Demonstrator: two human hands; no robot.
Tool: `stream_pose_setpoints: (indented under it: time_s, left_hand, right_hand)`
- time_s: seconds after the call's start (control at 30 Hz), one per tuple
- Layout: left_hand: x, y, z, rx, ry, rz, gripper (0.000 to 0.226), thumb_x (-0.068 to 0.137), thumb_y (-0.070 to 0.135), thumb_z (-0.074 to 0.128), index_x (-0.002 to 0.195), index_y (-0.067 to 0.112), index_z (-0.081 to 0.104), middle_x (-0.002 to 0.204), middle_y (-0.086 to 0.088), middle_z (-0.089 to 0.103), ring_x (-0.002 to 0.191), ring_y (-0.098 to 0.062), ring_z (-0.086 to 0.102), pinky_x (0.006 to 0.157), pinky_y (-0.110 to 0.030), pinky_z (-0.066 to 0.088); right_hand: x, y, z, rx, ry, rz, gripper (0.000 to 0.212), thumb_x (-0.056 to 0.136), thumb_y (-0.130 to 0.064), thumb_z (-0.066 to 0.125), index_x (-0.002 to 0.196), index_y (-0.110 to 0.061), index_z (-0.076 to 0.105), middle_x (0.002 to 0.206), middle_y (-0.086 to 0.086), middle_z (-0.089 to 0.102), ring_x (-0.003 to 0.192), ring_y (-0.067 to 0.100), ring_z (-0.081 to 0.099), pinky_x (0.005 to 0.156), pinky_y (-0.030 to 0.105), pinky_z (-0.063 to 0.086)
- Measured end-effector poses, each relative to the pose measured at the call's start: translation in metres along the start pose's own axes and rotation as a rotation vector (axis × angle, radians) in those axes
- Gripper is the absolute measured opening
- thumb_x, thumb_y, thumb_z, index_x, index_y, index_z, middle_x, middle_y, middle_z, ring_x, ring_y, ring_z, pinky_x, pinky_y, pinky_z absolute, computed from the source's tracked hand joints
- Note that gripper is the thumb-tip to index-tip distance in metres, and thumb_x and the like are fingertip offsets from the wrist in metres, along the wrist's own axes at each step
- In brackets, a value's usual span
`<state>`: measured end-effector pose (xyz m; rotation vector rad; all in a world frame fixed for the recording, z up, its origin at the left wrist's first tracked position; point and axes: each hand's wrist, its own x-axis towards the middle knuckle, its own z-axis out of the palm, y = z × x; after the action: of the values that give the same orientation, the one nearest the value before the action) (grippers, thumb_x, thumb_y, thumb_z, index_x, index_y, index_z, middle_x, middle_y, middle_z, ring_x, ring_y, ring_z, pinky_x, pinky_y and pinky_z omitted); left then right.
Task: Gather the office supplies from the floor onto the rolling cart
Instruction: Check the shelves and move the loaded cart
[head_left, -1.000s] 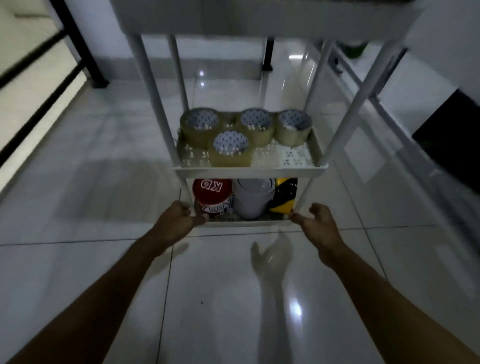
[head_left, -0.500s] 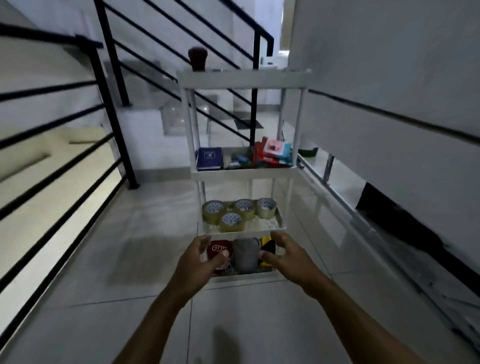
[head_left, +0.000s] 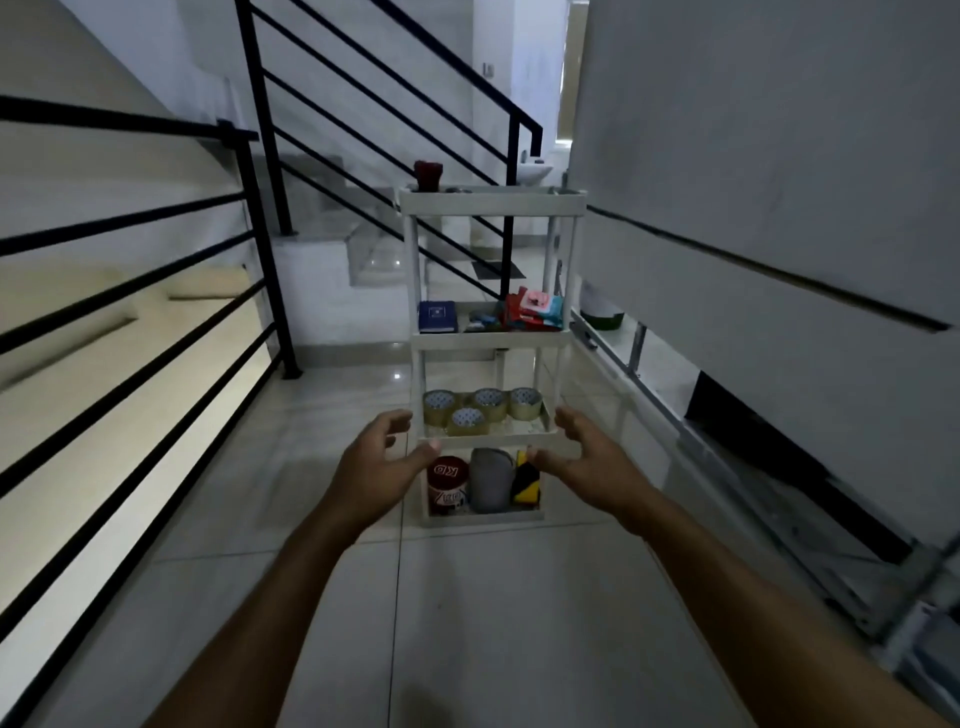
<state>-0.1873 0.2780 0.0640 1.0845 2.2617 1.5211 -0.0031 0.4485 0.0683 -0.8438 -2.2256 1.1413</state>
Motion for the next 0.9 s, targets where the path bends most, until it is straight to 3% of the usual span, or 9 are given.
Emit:
stream_pose_setpoints:
  time_s: [0.17,0.37,0.43,0.53,0.63,0.73,0.8,0.9]
  left_hand:
    - [0.014,0.015,-0.009,0.094,-0.027,-0.022,0.061,0.082,0.042,0.069,0.135,0.025,0.045,0.138,0.002,0.049,0.116,-0.009,0.045,0.088,-0.028,0.040]
    - [0.046,0.067,-0.037,0.163,-0.081,-0.071,0.061,0.080,0.040,0.072,0.134,0.025,0.048,0.134,0.004,0.051,0.121,-0.014,0.048,0.094,-0.031,0.043]
    - [0.059,0.103,-0.052,0.160,-0.100,-0.081,0.060,0.080,0.039,0.072,0.134,0.025,0.049,0.134,0.003,0.051,0.121,-0.014,0.048,0.095,-0.031,0.044]
    - [0.077,0.168,-0.076,0.159,-0.118,-0.055,0.059,0.081,0.036,0.072,0.134,0.024,0.048,0.134,0.004,0.050,0.120,-0.012,0.048,0.091,-0.028,0.041]
    - [0.096,0.239,-0.105,0.150,-0.125,-0.029,0.055,0.082,0.034,0.072,0.131,0.026,0.050,0.132,0.003,0.051,0.118,-0.013,0.049,0.089,-0.027,0.040]
    - [0.100,0.300,-0.135,0.128,-0.153,-0.071,0.051,0.082,0.035,0.071,0.128,0.026,0.051,0.132,0.003,0.053,0.115,-0.013,0.050,0.087,-0.028,0.042]
    - [0.097,0.336,-0.156,0.123,-0.188,-0.116,0.049,0.082,0.034,0.071,0.127,0.025,0.053,0.131,0.002,0.054,0.112,-0.012,0.050,0.087,-0.028,0.042]
    - [0.095,0.378,-0.180,0.135,-0.232,-0.111,0.050,0.082,0.034,0.072,0.127,0.024,0.053,0.130,0.001,0.054,0.112,-0.011,0.049,0.090,-0.028,0.042]
  right_hand:
    - [0.014,-0.004,0.006,-0.120,-0.028,0.038,0.082,0.083,-0.042,0.072,0.150,-0.020,0.030,0.153,-0.002,0.035,0.136,0.014,0.035,0.101,0.022,0.030]
    - [0.039,-0.054,-0.024,-0.172,-0.030,0.092,0.093,0.071,-0.062,0.070,0.148,-0.026,0.031,0.148,-0.006,0.042,0.130,0.013,0.042,0.106,0.035,0.039]
    - [0.046,-0.091,-0.050,-0.138,-0.039,0.085,0.082,0.076,-0.051,0.073,0.144,-0.023,0.037,0.134,-0.014,0.048,0.116,0.004,0.045,0.095,0.022,0.039]
    - [0.054,-0.152,-0.092,-0.121,-0.071,0.081,0.068,0.082,-0.034,0.075,0.140,-0.025,0.040,0.112,-0.023,0.043,0.096,-0.008,0.045,0.073,-0.003,0.031]
    - [0.066,-0.212,-0.135,-0.107,-0.080,0.064,0.062,0.082,-0.031,0.075,0.136,-0.028,0.044,0.105,-0.029,0.046,0.090,-0.013,0.053,0.063,-0.007,0.034]
    - [0.063,-0.270,-0.171,-0.104,-0.127,0.069,0.055,0.084,-0.032,0.072,0.130,-0.036,0.041,0.099,-0.038,0.042,0.081,-0.030,0.045,0.060,-0.004,0.034]
    - [0.057,-0.309,-0.194,-0.132,-0.180,0.067,0.063,0.084,-0.033,0.072,0.137,-0.034,0.038,0.112,-0.029,0.046,0.088,-0.020,0.047,0.071,0.000,0.032]
    - [0.053,-0.350,-0.223,-0.244,-0.218,0.064,0.083,0.081,-0.038,0.074,0.148,-0.031,0.026,0.141,-0.005,0.045,0.115,0.003,0.042,0.090,0.022,0.032]
